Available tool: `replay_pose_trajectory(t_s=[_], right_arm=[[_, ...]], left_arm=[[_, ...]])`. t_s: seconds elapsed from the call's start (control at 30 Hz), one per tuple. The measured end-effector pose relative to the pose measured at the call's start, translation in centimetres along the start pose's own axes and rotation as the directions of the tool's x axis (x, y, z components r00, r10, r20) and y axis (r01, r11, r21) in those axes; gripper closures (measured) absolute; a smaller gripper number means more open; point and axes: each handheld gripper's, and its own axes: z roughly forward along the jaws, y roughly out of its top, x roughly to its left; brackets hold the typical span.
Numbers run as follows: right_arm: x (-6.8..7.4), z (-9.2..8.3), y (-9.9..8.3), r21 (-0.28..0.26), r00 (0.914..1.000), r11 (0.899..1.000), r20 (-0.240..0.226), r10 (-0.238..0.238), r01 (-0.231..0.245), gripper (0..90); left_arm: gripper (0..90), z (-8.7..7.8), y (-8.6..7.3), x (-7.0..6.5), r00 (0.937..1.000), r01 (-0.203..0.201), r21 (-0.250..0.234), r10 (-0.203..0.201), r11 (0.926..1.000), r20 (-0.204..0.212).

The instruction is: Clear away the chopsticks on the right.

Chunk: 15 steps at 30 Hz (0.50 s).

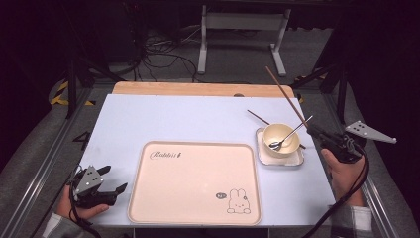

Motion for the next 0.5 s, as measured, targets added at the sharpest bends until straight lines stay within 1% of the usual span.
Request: replay_pose_trajectory(t_s=[0.03,0.17,0.27,0.3,0.33,0.4,0.5], right_arm=[[0.0,0.0,0.0,0.000,1.0000,1.000,0.000,0.000,0.000,84.8],[1.7,0.4,-0.1,0.013,0.9986,1.000,-0.050,-0.019,0.019,84.8],[3.1,1.0,-0.5,0.038,0.9953,0.998,-0.088,-0.041,0.044,84.8],[3.5,1.2,-0.7,0.046,0.9939,0.998,-0.104,-0.038,0.043,84.8],[4.0,1.4,-0.9,0.054,0.9919,0.997,-0.120,-0.041,0.048,84.8],[5.1,1.8,-1.5,0.078,0.9868,0.994,-0.148,-0.065,0.077,84.8],[6.3,2.3,-2.3,0.108,0.9790,0.989,-0.188,-0.079,0.100,84.8]], left_arm=[[18.8,0.0,0.0,0.0,1.0000,0.000,0.000,0.000,1.0000,0.000],[18.9,0.0,0.0,-0.1,1.0000,0.006,-0.003,-0.006,1.0000,0.001],[18.8,0.0,0.0,0.0,1.0000,0.002,-0.003,-0.002,1.0000,-0.004],[18.8,-0.1,0.0,0.0,1.0000,0.002,-0.001,-0.002,1.0000,-0.003],[18.8,-0.1,0.0,0.0,1.0000,0.006,-0.003,-0.006,1.0000,-0.003],[18.8,-0.1,0.0,0.0,1.0000,0.000,-0.005,0.000,1.0000,-0.005],[18.8,-0.1,0.0,0.0,1.0000,0.000,-0.004,0.000,1.0000,-0.006]])
